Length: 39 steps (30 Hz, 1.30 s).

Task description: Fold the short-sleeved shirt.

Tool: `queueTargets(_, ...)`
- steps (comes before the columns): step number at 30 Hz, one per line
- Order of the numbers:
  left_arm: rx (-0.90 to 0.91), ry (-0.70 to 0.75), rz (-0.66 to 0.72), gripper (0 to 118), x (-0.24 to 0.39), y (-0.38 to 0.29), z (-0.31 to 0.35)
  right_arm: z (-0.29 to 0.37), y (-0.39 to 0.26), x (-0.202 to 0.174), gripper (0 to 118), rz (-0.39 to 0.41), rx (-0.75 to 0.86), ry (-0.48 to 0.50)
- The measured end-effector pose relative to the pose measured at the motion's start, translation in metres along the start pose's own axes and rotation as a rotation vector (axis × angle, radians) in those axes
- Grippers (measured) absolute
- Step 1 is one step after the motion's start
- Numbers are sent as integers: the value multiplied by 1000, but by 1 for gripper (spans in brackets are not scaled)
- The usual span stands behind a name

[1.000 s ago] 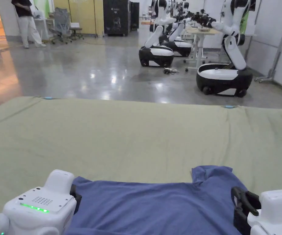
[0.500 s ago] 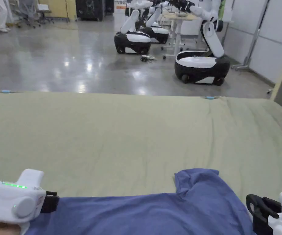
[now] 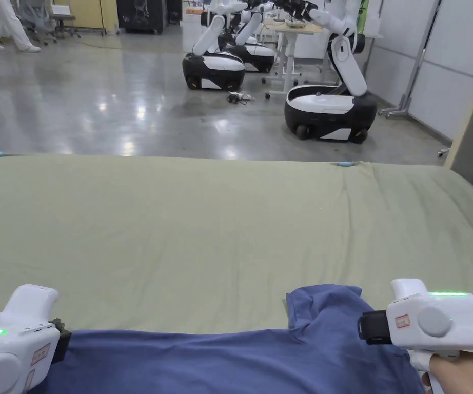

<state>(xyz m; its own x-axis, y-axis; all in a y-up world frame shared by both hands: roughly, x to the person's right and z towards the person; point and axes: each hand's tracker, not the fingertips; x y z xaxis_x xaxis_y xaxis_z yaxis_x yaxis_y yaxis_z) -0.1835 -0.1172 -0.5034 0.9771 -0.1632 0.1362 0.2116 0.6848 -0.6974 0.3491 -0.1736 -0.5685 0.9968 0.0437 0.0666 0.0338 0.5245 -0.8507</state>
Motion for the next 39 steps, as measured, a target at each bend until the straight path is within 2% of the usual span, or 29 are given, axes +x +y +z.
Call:
queueTargets(2, 3, -6, -10, 3, -3, 0, -1, -10, -5, -5, 76, -6, -127, 6)
queueTargets(3, 1, -3, -14, 3, -2, -1, -1, -8, -9, -8, 76, -3, -132, -2)
queueTargets(4, -1, 0, -15, 3, -2, -1, -1, 0, -10, -12, 50, 6, -81, -33)
queueTargets(6, -2, -1, -3, 3, -7, -3, -2, 19, -12, -16, 6, 31, -27, -11)
queueTargets(8, 12, 0, 14, 3, -8, -4, 7, 44, -16, -13, 6, 47, 54, 5)
queueTargets(9, 36, -10, 49, 3, -10, -6, 15, 60, -17, -11, 6, 33, 76, 48)
queueTargets(10, 46, -18, 71, 3, -14, -8, 22, 74, -19, -10, 6, 27, 109, 42)
queueTargets(14, 109, -18, 70, 3, -20, -22, 80, 154, -39, -7, 6, 78, 245, 77)
queueTargets(18, 174, -35, 91, 3, -33, -62, 151, 230, -87, -1, 6, 110, 348, 129)
queueTargets(21, 188, -106, 149, 3, -41, -107, 189, 262, -137, 3, 6, 112, 336, 168)
queueTargets(23, 149, -122, 164, 3, -44, -141, 202, 265, -171, 6, 6, 99, 291, 208)
queueTargets(26, 64, -105, 154, 3, -42, -191, 195, 252, -221, 1, 6, 139, 229, 155)
queueTargets(28, -6, -124, 181, 3, -38, -215, 181, 233, -247, -1, 6, 132, 156, 169)
queueTargets(33, -39, -84, 150, 3, -23, -231, 166, 204, -267, -1, 6, 102, 111, 140)
queueTargets(34, -28, -71, 146, 10, -20, -229, 171, 211, -265, -3, 9, 87, 137, 138)
queueTargets(35, 17, -51, 143, 32, -19, -222, 182, 224, -260, -6, 17, 69, 180, 137)
queueTargets(36, 62, -46, 147, 73, -17, -214, 191, 238, -255, -11, 32, 64, 226, 143)
queueTargets(37, 114, -56, 155, 111, -13, -205, 199, 252, -250, -16, 54, 68, 298, 147)
queueTargets(38, 206, -78, 165, 117, -6, -192, 213, 269, -243, -27, 64, 75, 401, 158)
queueTargets(39, 294, -104, 169, 117, 1, -178, 222, 283, -236, -38, 65, 77, 494, 167)
